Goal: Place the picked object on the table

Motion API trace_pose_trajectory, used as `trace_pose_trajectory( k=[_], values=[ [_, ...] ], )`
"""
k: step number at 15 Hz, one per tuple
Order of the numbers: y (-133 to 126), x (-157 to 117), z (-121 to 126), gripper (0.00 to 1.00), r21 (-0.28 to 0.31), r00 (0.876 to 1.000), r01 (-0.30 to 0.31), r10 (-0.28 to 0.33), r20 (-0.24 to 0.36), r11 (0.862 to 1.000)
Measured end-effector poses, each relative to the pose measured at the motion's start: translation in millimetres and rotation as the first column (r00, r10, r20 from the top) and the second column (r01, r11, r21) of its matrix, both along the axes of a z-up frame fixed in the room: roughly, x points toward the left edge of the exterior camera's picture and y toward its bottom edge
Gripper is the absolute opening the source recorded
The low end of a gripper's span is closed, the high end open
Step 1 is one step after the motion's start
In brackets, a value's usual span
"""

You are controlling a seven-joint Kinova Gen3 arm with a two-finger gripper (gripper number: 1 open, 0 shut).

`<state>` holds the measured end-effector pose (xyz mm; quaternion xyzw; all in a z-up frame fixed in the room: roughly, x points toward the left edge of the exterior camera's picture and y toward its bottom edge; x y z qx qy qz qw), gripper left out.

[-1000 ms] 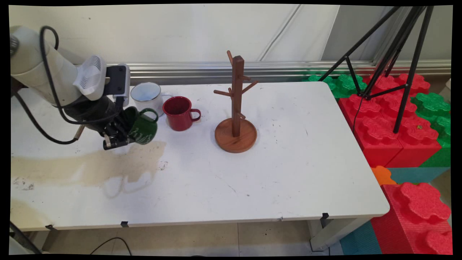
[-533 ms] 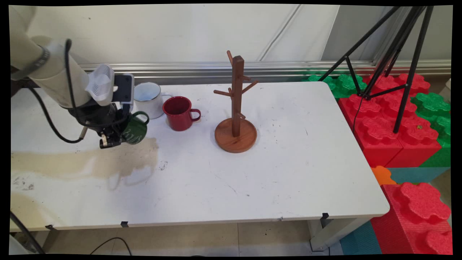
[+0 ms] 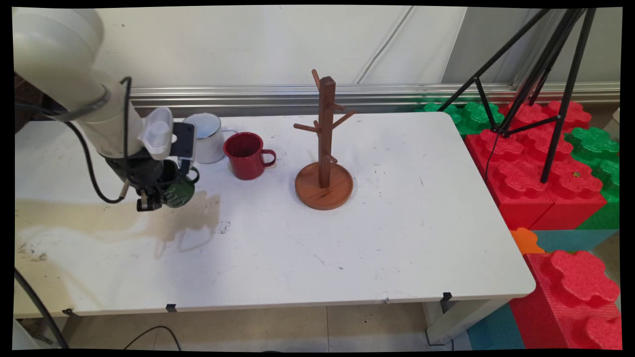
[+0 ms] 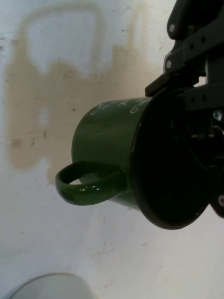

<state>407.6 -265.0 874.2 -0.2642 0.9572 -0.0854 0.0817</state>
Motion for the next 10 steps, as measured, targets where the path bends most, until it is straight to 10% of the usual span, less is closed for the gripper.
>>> trace_pose_trajectory(
  k=[10],
  values=[
    [-30,-14,-43,0.0,0.081,0.998,0.032,-0.036,0.047,0.996]
  ],
)
